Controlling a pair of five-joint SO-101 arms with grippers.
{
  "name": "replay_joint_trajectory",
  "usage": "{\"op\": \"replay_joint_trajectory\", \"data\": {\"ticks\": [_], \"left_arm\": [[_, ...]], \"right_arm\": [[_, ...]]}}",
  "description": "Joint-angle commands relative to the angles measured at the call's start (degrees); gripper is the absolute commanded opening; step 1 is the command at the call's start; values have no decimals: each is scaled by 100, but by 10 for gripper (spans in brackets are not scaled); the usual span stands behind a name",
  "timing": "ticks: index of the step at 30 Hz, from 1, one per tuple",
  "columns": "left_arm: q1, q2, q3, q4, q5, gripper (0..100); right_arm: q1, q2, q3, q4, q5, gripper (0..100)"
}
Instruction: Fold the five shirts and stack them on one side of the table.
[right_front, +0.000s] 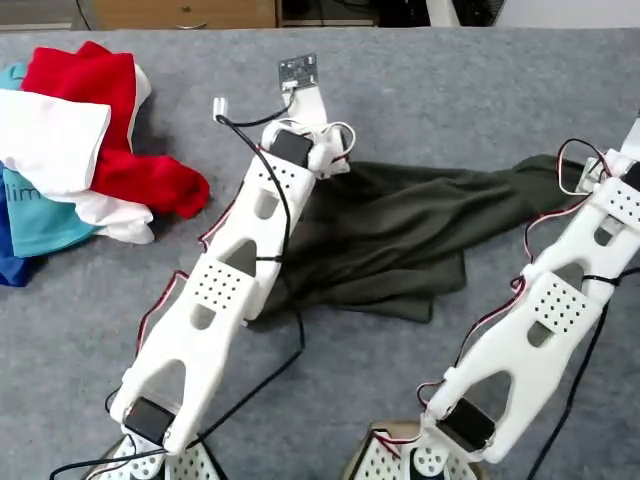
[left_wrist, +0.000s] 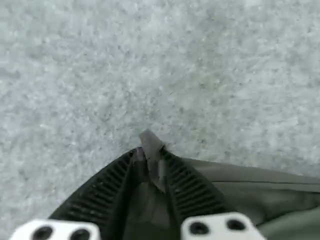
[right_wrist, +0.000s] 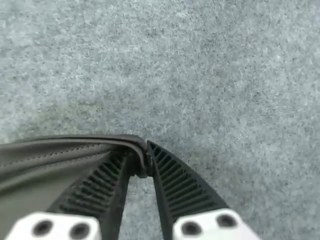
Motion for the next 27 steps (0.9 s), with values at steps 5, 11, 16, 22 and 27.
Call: {"op": "replay_joint_trajectory", "data": {"ticks": [5,11,16,22,27], "left_arm": [[-97,-101,-105,-440,457,182],[-53,-48,484,-1213,475,181],[-105,-48,747,-1424,721,181],[-114,-101,862,-1125,721,181],[-97,-268,1011,-826,545,133]], "right_arm": [[-66,-119,-365,26,44,2],[-75,-119,-365,26,44,2],[-75,-119,-365,26,44,2],[-75,-119,-365,26,44,2],[-75,-119,-365,26,44,2]]}}
